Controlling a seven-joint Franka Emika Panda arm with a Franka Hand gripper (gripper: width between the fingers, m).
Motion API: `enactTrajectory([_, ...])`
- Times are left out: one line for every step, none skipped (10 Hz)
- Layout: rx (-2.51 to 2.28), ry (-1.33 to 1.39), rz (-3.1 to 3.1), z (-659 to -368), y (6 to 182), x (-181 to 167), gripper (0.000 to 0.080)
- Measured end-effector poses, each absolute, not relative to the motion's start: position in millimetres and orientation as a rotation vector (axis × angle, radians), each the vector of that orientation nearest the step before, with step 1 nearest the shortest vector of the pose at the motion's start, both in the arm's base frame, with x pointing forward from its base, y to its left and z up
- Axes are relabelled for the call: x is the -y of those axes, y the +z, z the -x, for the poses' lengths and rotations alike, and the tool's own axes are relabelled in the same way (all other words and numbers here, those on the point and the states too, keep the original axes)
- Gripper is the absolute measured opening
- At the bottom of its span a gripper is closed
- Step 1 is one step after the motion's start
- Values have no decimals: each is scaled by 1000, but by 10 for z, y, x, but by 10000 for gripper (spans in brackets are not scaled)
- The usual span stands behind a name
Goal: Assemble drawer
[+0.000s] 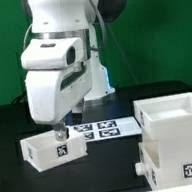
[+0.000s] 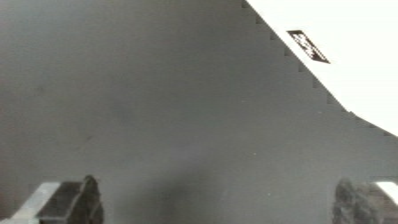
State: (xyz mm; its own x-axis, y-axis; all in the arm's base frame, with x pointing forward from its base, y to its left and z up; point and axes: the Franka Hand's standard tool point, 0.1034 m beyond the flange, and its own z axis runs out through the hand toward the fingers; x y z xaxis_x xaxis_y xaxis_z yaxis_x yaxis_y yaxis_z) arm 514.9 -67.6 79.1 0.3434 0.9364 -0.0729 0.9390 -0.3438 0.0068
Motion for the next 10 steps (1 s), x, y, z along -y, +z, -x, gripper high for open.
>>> enactTrajectory([-1772,-87,-2536,-5148,789,676,649])
enactTrajectory([-1727,-52,-2560,-5140,806,684,649])
enactTrajectory([-1610,31,-2619,-5018,857,719,649])
enactTrajectory([-1454,89,-2713,-4821,856,750,649])
enactTrajectory([-1360,78,-2793,-4706,817,791,649])
enactTrajectory([-1321,78,-2820,-4708,816,839,649])
enactTrajectory([-1332,79,-2815,-4703,815,866,649])
enactTrajectory([-1335,79,-2814,-4704,813,856,649])
enactTrajectory([-1335,79,-2814,-4704,813,855,649])
enactTrajectory([-1335,79,-2814,-4703,812,856,649])
